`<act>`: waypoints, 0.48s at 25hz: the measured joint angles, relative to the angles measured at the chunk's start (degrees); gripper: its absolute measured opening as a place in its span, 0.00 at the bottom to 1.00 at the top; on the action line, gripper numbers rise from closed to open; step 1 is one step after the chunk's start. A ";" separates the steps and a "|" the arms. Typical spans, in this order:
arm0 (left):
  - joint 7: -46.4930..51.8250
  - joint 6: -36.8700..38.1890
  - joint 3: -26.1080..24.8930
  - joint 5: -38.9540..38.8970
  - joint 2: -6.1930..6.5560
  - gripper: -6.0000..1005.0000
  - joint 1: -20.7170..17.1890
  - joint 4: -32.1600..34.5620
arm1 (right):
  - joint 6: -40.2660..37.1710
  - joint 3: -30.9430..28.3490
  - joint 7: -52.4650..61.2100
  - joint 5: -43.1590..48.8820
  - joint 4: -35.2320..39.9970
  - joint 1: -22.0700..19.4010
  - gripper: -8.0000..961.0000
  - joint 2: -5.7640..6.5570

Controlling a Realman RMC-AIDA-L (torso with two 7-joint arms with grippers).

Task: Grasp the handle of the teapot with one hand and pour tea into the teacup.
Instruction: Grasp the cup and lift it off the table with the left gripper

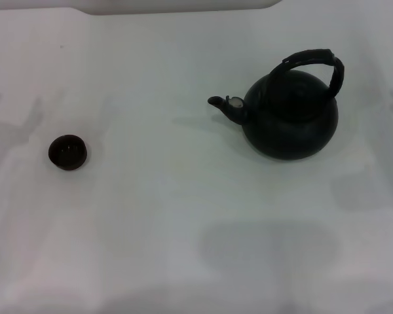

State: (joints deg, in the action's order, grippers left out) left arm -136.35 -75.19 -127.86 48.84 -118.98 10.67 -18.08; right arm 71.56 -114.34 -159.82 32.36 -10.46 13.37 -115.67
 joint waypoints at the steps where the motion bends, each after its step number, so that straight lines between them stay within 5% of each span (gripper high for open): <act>1: 3.32 0.98 -0.02 1.18 -0.01 0.86 -0.62 -2.02 | -0.13 -0.03 -0.01 -0.13 -0.07 0.10 0.89 0.05; 6: 17.45 7.53 3.93 7.34 -0.69 0.86 -6.41 -17.06 | -0.57 -0.41 0.25 -0.29 -1.21 0.79 0.89 0.30; 12: 28.78 31.33 24.58 7.11 -0.62 0.86 -15.43 -40.13 | -2.02 -0.46 0.21 -0.28 -2.33 1.62 0.89 0.80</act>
State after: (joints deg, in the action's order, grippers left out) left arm -107.57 -43.86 -103.28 55.96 -119.59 -4.76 -58.22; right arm 69.54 -114.80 -159.61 32.08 -12.79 15.00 -114.86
